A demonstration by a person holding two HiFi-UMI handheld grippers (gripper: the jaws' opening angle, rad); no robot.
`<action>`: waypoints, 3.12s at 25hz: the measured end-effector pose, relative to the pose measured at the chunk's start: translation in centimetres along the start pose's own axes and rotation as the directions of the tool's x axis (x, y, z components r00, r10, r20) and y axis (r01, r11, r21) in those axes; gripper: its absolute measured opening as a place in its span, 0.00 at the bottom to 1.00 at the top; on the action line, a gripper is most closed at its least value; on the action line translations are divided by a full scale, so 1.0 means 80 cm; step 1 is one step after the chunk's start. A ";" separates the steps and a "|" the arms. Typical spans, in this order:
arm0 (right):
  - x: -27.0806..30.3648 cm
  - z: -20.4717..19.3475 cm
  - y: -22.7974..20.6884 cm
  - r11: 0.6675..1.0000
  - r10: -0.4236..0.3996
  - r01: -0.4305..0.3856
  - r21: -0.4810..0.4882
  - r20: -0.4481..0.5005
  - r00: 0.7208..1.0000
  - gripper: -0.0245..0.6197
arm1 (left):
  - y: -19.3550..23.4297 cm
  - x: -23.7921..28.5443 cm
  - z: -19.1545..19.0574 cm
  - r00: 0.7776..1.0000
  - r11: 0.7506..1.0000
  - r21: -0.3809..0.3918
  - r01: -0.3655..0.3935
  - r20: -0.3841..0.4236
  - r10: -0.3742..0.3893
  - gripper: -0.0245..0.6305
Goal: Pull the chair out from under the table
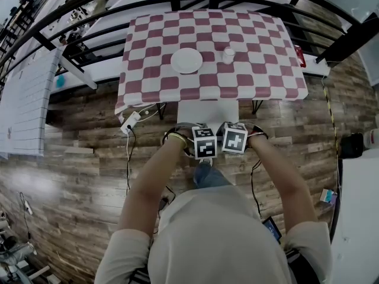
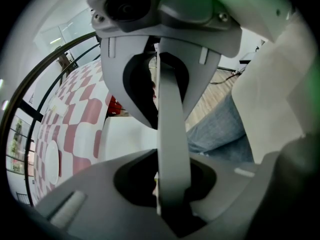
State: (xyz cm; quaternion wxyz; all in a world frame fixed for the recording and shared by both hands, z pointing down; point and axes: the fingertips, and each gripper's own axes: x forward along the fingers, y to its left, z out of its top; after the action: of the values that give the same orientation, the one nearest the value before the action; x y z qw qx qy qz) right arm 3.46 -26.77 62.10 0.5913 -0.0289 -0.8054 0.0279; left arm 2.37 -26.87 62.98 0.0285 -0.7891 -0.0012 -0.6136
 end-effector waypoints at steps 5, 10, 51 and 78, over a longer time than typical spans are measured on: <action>0.000 -0.001 0.010 1.000 -0.004 0.004 -0.002 0.000 1.000 0.16 | -0.010 0.000 0.001 1.000 1.000 0.008 -0.002 -0.003 0.002 0.15; 0.002 0.001 0.020 1.000 -0.016 0.016 0.002 0.002 1.000 0.16 | -0.019 0.000 0.000 1.000 1.000 0.006 -0.007 -0.004 0.007 0.15; 0.006 0.012 0.093 1.000 0.020 -0.020 0.021 0.010 1.000 0.17 | -0.075 0.022 -0.013 0.999 0.999 0.006 -0.037 0.003 0.037 0.16; 0.016 0.022 0.142 0.999 0.018 -0.018 0.027 0.009 1.000 0.17 | -0.143 -0.012 -0.015 1.000 1.000 0.007 0.027 0.014 -0.027 0.15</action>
State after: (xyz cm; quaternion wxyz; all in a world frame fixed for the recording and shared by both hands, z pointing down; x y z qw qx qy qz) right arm 1.52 -15.38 61.91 0.5880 -0.0281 -0.8072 0.0440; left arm 0.53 -15.50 62.82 0.0228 -0.7931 -0.0143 -0.6085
